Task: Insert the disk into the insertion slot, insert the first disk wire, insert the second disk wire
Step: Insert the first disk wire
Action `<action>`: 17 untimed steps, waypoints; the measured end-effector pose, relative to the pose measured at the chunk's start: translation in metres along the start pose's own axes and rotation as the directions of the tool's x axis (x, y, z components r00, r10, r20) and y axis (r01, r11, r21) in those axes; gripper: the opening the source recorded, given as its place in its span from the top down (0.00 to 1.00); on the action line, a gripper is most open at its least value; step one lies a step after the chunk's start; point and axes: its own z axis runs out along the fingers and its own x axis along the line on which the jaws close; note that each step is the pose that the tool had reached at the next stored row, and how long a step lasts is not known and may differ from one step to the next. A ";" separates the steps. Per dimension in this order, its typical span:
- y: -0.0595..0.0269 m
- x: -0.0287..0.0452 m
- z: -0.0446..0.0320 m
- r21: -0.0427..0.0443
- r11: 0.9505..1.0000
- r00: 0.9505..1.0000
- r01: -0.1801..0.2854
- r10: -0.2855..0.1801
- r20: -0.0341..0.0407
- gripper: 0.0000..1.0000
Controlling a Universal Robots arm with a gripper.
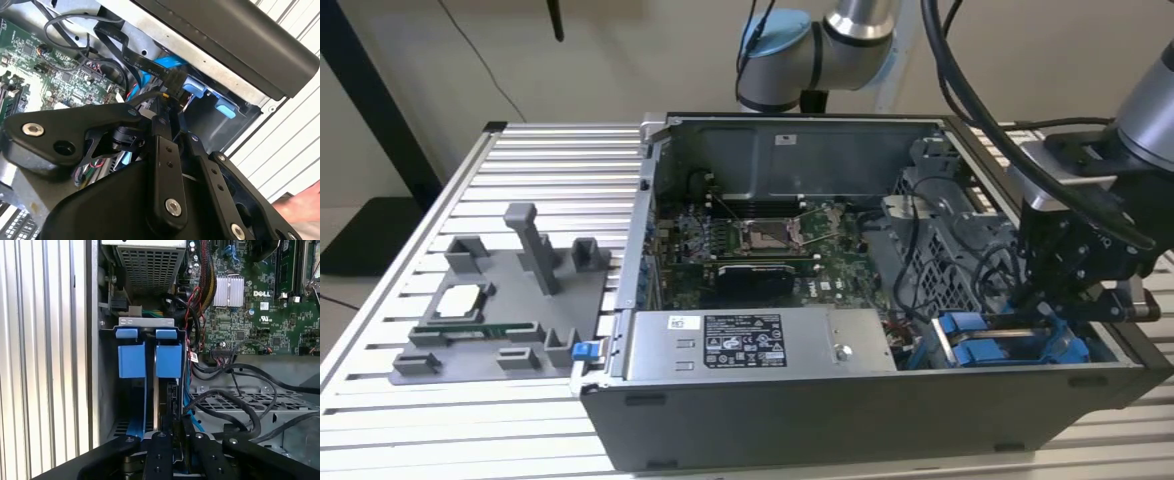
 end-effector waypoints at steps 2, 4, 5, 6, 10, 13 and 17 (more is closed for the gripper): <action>0.0000 0.0000 0.0007 0.000 1.000 1.000 -0.001 0.001 0.000 1.00; -0.0002 -0.0001 0.0016 0.000 1.000 1.000 0.000 0.000 0.002 1.00; -0.0002 0.0000 0.0016 0.000 1.000 1.000 0.000 0.000 0.002 0.00; -0.0002 0.0000 0.0011 0.000 1.000 1.000 -0.001 0.001 0.002 0.00; -0.0001 -0.0003 -0.0026 0.000 1.000 1.000 -0.001 0.001 0.002 0.00; -0.0001 -0.0010 -0.0074 0.000 1.000 1.000 -0.001 0.001 0.001 0.00; -0.0001 -0.0014 -0.0124 0.000 1.000 1.000 -0.001 0.001 0.001 0.00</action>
